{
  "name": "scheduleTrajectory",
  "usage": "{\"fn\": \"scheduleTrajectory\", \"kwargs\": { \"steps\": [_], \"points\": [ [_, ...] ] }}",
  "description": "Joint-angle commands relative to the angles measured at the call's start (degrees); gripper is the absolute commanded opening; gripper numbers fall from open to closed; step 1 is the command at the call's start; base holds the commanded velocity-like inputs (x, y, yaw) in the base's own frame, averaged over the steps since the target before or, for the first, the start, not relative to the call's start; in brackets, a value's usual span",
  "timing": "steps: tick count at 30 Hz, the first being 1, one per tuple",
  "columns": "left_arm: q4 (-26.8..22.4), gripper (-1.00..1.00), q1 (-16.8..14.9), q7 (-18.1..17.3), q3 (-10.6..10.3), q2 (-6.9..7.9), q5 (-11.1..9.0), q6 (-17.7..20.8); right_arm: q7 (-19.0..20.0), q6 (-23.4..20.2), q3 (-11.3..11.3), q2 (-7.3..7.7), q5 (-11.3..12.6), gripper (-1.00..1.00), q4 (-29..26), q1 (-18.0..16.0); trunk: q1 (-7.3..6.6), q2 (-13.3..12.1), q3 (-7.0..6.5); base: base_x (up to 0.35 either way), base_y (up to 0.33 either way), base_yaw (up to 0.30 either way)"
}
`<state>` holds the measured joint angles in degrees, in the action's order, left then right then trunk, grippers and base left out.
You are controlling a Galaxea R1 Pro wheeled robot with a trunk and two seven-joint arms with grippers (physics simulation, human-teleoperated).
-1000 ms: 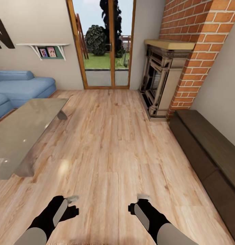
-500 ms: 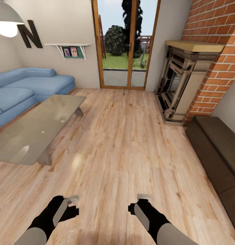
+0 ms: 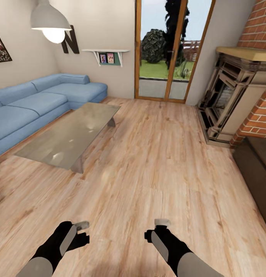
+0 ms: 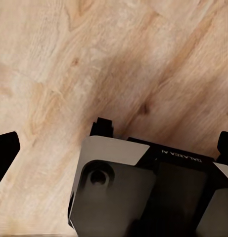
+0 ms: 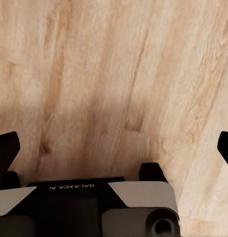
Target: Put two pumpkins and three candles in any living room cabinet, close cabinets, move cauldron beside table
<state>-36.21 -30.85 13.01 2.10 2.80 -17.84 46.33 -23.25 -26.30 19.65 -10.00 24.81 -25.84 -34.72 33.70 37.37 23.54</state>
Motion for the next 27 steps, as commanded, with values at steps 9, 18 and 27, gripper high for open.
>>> {"fn": "scheduleTrajectory", "kwargs": {
  "steps": [9, 18, 27],
  "points": [
    [0.00, 1.00, 0.00, 0.00, 0.01, -0.06, 0.00, -0.02, -0.04, 1.22, 2.16, 0.00, 0.14, 1.00, 0.00, 0.00, -1.98, -3.63, -1.62, -0.240, 0.185, 0.294],
    [0.00, 1.00, 0.00, 0.00, 0.01, -0.02, 0.04, -0.01, -0.04, 1.25, 2.23, 0.00, 0.19, 1.00, 0.03, 0.00, -3.96, -7.24, -3.24, -0.227, 0.173, 0.294],
    [0.00, 1.00, 0.00, 0.00, 0.01, -0.05, 0.01, -0.02, -0.04, 1.32, 2.23, 0.00, 0.16, 1.00, 0.20, 0.00, -5.94, -10.85, -4.85, -0.128, 0.087, 0.294]
  ]
}}
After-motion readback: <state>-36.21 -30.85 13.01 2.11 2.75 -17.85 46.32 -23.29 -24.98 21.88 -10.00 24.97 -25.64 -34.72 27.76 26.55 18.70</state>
